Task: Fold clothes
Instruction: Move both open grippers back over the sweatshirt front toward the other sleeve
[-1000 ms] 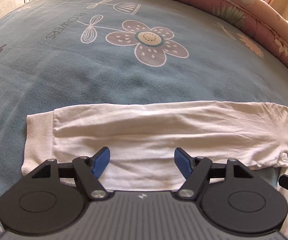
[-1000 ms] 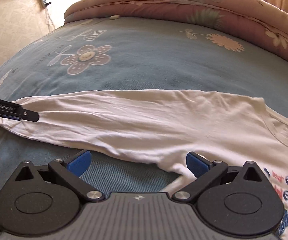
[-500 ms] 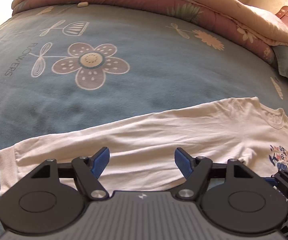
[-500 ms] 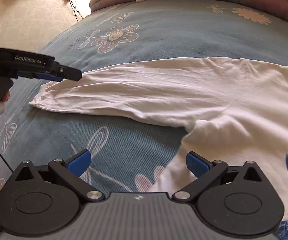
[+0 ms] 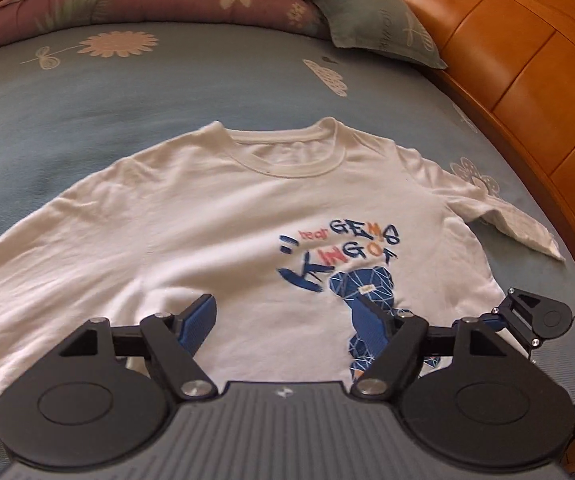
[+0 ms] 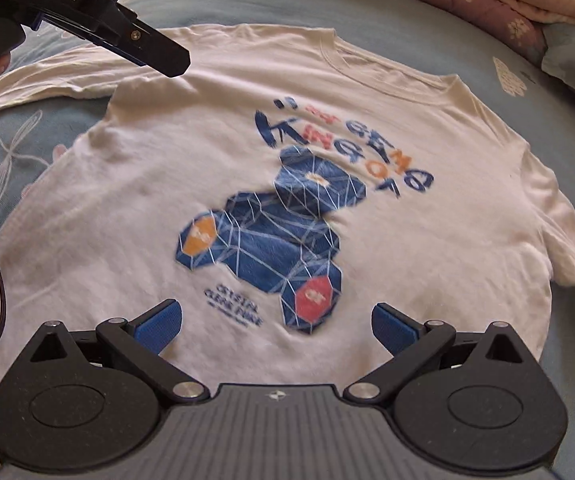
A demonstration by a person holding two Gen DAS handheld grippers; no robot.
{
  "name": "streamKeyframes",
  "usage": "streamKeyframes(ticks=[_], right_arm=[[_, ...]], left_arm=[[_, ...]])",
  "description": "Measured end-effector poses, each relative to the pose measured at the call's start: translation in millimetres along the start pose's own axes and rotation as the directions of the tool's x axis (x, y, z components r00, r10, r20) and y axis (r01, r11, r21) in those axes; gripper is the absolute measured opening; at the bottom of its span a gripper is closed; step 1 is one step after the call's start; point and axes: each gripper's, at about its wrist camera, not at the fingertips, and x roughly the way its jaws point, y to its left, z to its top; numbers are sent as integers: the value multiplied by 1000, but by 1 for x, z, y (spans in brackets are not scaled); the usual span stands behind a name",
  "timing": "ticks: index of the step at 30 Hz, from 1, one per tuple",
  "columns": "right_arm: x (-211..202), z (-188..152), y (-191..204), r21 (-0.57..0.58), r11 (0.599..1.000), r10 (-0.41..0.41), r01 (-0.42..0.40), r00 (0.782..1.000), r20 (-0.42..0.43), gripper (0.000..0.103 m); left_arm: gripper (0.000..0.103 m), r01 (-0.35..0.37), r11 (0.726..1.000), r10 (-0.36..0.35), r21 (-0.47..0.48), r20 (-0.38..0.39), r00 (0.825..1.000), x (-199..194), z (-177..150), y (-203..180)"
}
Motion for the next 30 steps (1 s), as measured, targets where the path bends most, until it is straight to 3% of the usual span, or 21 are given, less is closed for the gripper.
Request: streamKeyframes(ticks=[5, 7, 12, 14, 17, 19, 26, 28, 30], right_arm=[[0, -17, -4, 34, 999, 21, -24, 997, 72, 103], [-2, -21, -4, 45, 999, 22, -27, 995, 101, 103], [-7, -29, -2, 24, 1000, 15, -20, 988, 157, 103], [-8, -28, -3, -12, 999, 32, -30, 989, 144, 103], [-14, -22, -10, -60, 997, 57, -52, 995, 86, 103], [-22, -22, -22, -30, 998, 49, -46, 993, 104, 103], [-11, 19, -90, 35, 989, -151, 147, 952, 268, 103], [6, 33, -114, 94, 980, -193, 174, 947, 257, 103], [22, 37, -136, 161, 977, -172, 142, 965, 196, 103]], left_arm=[[75, -60, 998, 58, -34, -79, 995, 26, -22, -3], [76, -79, 995, 74, -67, -76, 994, 28, -30, 3], [91, -68, 994, 61, -83, -89, 994, 30, -28, 3], [97, -83, 994, 73, -75, -127, 989, 36, -22, -2], [97, -139, 986, 122, -91, -163, 979, 37, -11, -7], [97, -173, 979, 155, -106, -165, 974, 34, -4, -10], [97, -225, 963, 209, -146, -118, 971, 24, 13, -21], [97, -217, 967, 201, -137, -119, 972, 28, 17, -29], [97, -204, 971, 189, -124, -125, 974, 33, 20, -38]])
